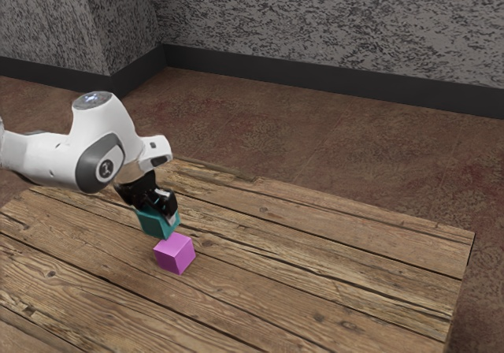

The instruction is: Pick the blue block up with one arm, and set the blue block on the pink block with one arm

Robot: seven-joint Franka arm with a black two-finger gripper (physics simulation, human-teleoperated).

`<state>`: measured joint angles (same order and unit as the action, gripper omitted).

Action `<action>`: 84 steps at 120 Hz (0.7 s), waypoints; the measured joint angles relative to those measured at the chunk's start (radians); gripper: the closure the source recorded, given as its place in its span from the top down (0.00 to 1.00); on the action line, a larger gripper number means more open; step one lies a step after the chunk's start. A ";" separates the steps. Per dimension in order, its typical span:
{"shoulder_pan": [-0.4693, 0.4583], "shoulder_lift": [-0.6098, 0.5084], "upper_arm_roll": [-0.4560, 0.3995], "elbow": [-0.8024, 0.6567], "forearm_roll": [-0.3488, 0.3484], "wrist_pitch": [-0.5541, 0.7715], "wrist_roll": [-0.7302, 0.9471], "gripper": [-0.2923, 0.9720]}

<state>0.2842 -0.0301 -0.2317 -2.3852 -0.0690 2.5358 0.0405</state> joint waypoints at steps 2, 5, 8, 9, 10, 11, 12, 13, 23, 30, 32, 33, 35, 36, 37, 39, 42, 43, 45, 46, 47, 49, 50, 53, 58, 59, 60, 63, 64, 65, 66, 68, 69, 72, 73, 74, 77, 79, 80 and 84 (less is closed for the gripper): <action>-0.001 0.006 -0.001 0.002 0.001 -0.001 -0.008 0.53; -0.002 0.014 -0.003 0.004 0.003 -0.001 -0.021 0.53; 0.000 0.019 -0.007 0.006 0.004 -0.002 -0.032 0.53; 0.001 0.020 -0.009 0.006 0.004 -0.002 -0.036 0.53; 0.002 0.021 -0.011 0.007 0.005 -0.003 -0.040 0.53; 0.003 0.022 -0.013 0.007 0.005 -0.003 -0.044 0.53; 0.004 0.023 -0.015 0.007 0.005 -0.003 -0.047 0.53; 0.004 0.024 -0.016 0.007 0.006 -0.003 -0.051 0.53; 0.004 0.027 -0.024 0.008 0.008 -0.004 -0.084 0.53; -0.001 0.032 -0.024 0.008 0.011 -0.004 -0.105 0.53; -0.006 0.034 -0.022 0.008 0.011 -0.004 -0.110 0.53; -0.007 0.034 -0.021 0.008 0.012 -0.004 -0.113 0.53; -0.010 0.036 -0.020 0.008 0.012 -0.003 -0.118 0.53; -0.010 0.036 -0.020 0.008 0.012 -0.003 -0.121 0.53; -0.010 0.036 -0.021 0.008 0.012 -0.003 -0.124 0.53; -0.009 0.037 -0.024 0.008 0.013 -0.003 -0.129 0.53; -0.009 0.037 -0.026 0.008 0.013 -0.003 -0.136 0.53; -0.009 0.037 -0.027 0.007 0.013 -0.002 -0.138 0.53; -0.009 0.037 -0.029 0.007 0.014 -0.002 -0.143 0.53; -0.009 0.037 -0.029 0.007 0.014 -0.002 -0.145 0.53; -0.009 0.036 -0.030 0.006 0.014 -0.002 -0.148 0.53; -0.010 0.035 -0.031 0.006 0.014 -0.002 -0.152 0.53; -0.010 0.035 -0.031 0.006 0.015 -0.002 -0.154 0.53; -0.012 0.031 -0.031 0.004 0.016 -0.001 -0.161 0.53; -0.011 0.028 -0.035 0.001 0.017 -0.001 -0.170 0.53; -0.011 0.027 -0.036 0.001 0.017 -0.001 -0.172 0.53; -0.011 0.027 -0.037 0.000 0.018 -0.001 -0.174 0.53; -0.011 0.026 -0.039 -0.001 0.018 -0.001 -0.180 0.54; -0.011 0.026 -0.040 -0.001 0.018 -0.001 -0.181 0.54; -0.012 0.026 -0.040 -0.001 0.018 -0.001 -0.183 0.54; -0.012 0.025 -0.040 -0.002 0.018 -0.001 -0.185 0.54; -0.013 0.025 -0.040 -0.002 0.019 -0.001 -0.187 0.54; -0.014 0.025 -0.040 -0.003 0.019 -0.001 -0.188 0.54; -0.015 0.024 -0.041 -0.003 0.019 -0.001 -0.191 0.54; -0.016 0.024 -0.041 -0.003 0.019 -0.001 -0.191 0.53; -0.017 0.024 -0.041 -0.003 0.020 -0.001 -0.191 0.53; -0.019 0.023 -0.041 -0.003 0.020 -0.001 -0.190 0.53; -0.020 0.022 -0.041 -0.003 0.021 -0.001 -0.189 0.53; -0.021 0.021 -0.041 -0.003 0.021 -0.001 -0.189 0.53; -0.024 0.019 -0.040 -0.004 0.022 -0.001 -0.187 0.53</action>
<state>0.2604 -0.0113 -0.2717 -2.3893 -0.0474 2.5352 -0.1463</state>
